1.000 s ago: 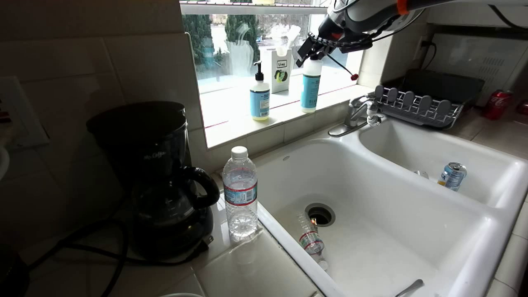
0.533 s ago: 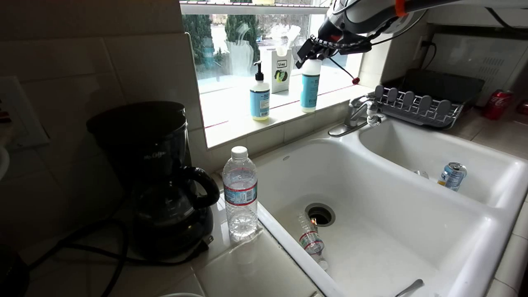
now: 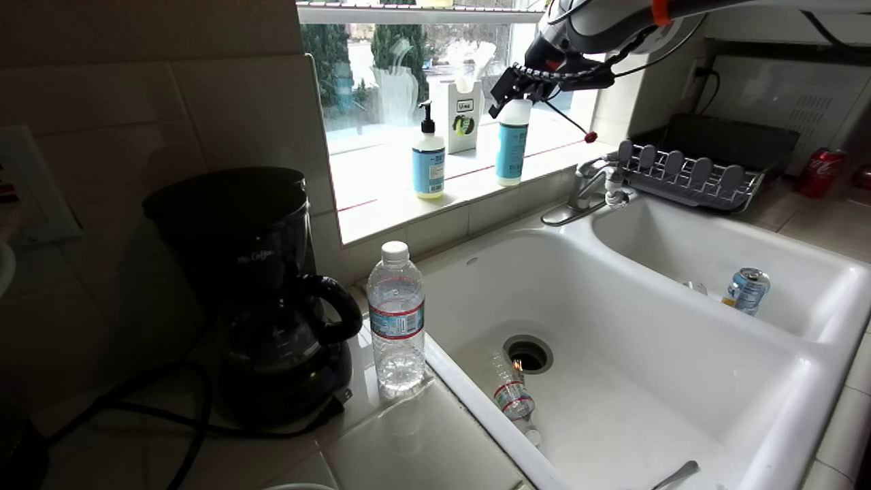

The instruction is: Remove the right bottle from the window sill

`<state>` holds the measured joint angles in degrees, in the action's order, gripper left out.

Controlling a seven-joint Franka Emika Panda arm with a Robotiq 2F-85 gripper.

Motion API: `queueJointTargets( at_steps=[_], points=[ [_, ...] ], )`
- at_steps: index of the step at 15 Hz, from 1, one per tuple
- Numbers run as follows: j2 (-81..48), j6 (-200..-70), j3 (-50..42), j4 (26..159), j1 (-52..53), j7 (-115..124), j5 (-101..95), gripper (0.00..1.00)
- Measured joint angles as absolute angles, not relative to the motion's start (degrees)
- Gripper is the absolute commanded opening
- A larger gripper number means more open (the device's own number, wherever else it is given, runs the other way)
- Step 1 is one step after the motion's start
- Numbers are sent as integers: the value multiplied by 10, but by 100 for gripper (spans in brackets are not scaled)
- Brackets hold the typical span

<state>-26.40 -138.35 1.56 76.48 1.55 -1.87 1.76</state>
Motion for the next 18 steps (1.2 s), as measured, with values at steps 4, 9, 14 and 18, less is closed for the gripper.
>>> queueJointTargets(
  at_steps=[4,9,14,18],
  points=[
    [-262,-1370,14,765,17,-4,12,100],
    [-262,-1367,1,764,25,23,-17,58],
    [-260,-1366,3,764,30,23,-19,39],
    [-243,-1339,13,765,37,18,-18,39]
  ],
)
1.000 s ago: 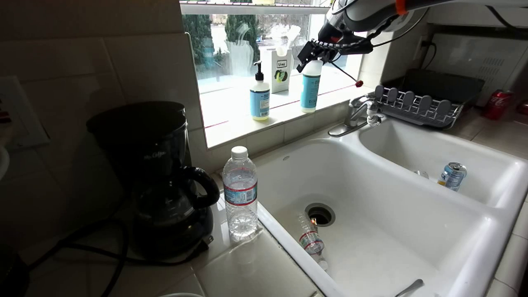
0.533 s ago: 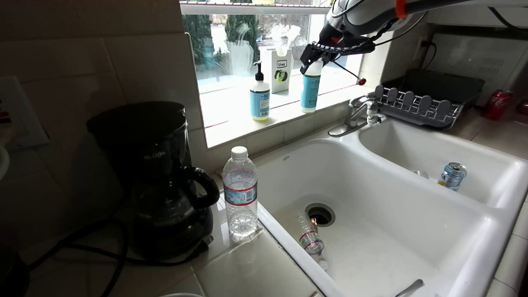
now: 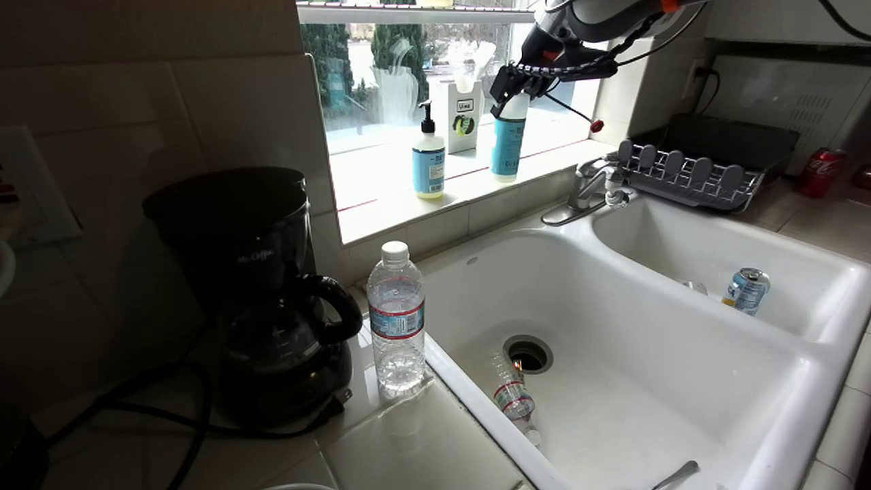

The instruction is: Remove the right bottle from the window sill

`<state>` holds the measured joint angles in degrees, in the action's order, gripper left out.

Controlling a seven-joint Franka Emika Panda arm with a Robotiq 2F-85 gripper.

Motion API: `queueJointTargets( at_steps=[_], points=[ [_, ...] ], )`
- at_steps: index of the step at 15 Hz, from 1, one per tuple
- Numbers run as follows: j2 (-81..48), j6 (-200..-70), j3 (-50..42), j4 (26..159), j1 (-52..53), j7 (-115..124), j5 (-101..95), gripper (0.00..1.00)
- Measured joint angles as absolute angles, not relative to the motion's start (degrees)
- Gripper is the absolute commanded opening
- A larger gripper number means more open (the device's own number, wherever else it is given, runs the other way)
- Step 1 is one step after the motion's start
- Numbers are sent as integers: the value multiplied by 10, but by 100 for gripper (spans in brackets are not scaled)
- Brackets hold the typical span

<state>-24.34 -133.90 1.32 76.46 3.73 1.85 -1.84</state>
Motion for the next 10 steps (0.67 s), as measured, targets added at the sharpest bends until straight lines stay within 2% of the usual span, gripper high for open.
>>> queueJointTargets(
  at_steps=[6,10],
  points=[
    [-166,-1238,39,794,51,14,-17,39],
    [-96,-1222,61,856,62,9,-16,39]
  ],
)
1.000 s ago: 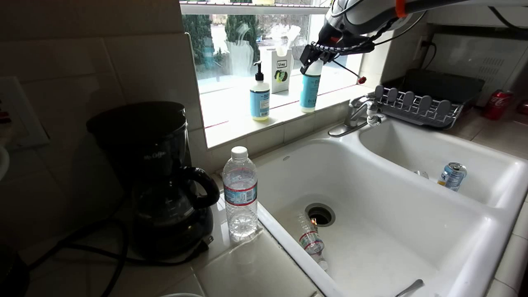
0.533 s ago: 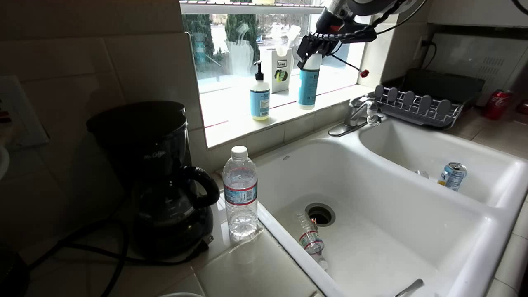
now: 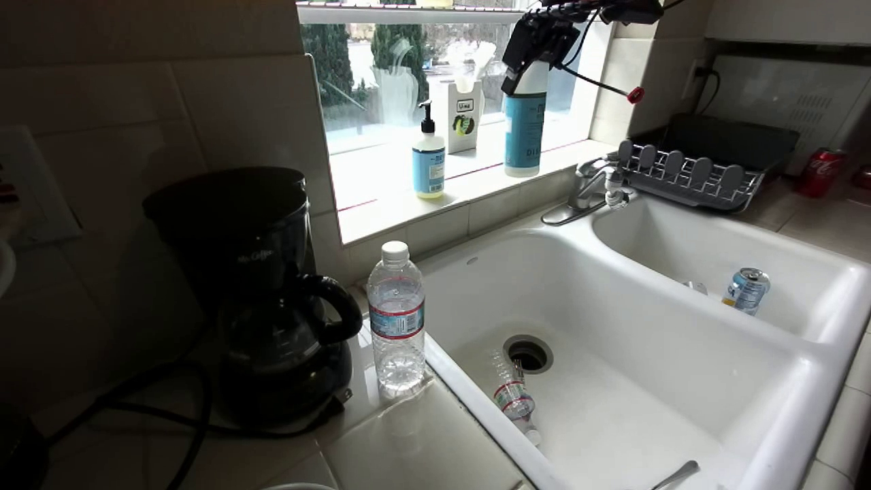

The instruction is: Remove the right bottle from the window sill

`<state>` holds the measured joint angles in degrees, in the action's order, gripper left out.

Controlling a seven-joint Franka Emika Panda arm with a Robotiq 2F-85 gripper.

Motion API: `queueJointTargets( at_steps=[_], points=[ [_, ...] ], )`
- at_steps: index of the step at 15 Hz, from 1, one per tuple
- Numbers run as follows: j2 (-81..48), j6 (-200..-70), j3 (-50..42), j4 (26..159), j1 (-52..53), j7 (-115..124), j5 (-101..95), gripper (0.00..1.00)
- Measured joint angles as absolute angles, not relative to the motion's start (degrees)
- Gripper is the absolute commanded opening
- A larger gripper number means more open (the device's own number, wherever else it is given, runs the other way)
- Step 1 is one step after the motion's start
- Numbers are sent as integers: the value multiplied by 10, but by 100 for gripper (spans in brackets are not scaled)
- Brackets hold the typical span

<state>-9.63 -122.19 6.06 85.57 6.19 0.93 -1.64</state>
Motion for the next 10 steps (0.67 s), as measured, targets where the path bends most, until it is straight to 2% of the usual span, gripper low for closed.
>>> queueJointTargets(
  at_steps=[5,10],
  points=[
    [-23,-1229,89,951,85,9,-16,39],
    [23,-1294,116,1048,110,14,-16,39]
  ],
)
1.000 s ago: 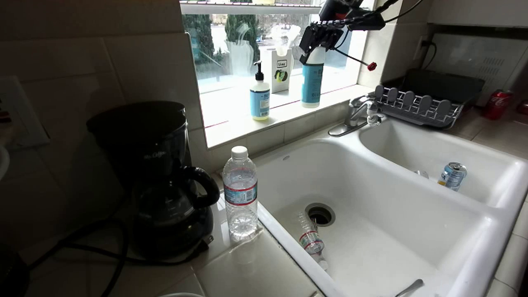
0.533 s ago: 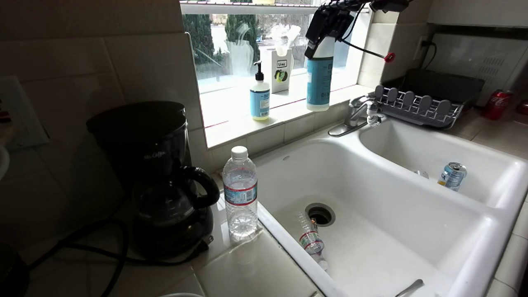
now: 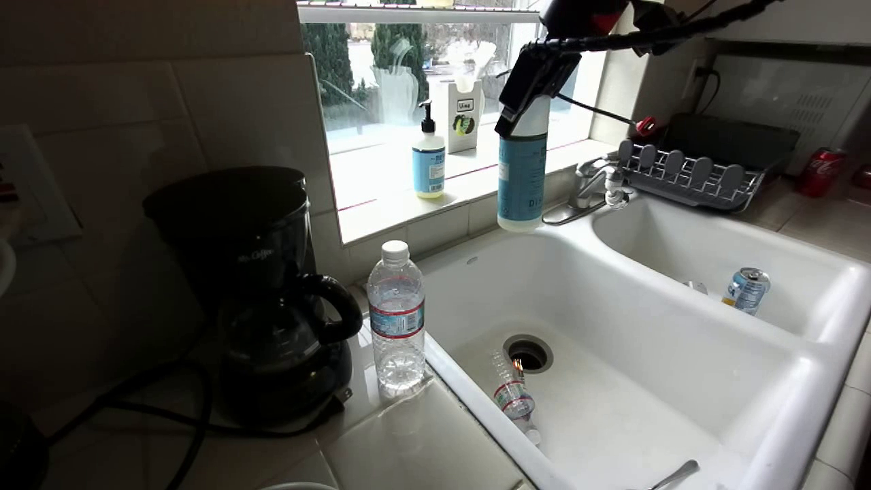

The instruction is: Remove the right bottle from the window sill

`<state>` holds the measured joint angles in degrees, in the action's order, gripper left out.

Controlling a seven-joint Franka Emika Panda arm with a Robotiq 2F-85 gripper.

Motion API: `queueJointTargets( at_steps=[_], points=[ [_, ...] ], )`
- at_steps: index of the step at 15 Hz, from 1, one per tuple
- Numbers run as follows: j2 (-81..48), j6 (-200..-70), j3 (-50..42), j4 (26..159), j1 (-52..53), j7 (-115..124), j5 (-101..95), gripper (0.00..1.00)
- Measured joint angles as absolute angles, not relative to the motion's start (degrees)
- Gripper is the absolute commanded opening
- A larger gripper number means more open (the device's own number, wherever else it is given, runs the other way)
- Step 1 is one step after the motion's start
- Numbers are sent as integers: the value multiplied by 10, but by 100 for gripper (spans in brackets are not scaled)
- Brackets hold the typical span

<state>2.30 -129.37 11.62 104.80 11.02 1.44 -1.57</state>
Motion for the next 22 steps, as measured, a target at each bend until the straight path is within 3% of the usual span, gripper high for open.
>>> queueJointTargets(
  at_steps=[2,3,8,9,22],
  points=[
    [36,-1332,127,1085,119,26,-16,39],
    [42,-1351,131,1103,122,32,-16,64],
    [53,-1383,132,1133,125,33,-16,64],
    [54,-1383,132,1133,125,33,-16,39],
    [110,-1370,185,1197,186,15,9,39]
  ],
)
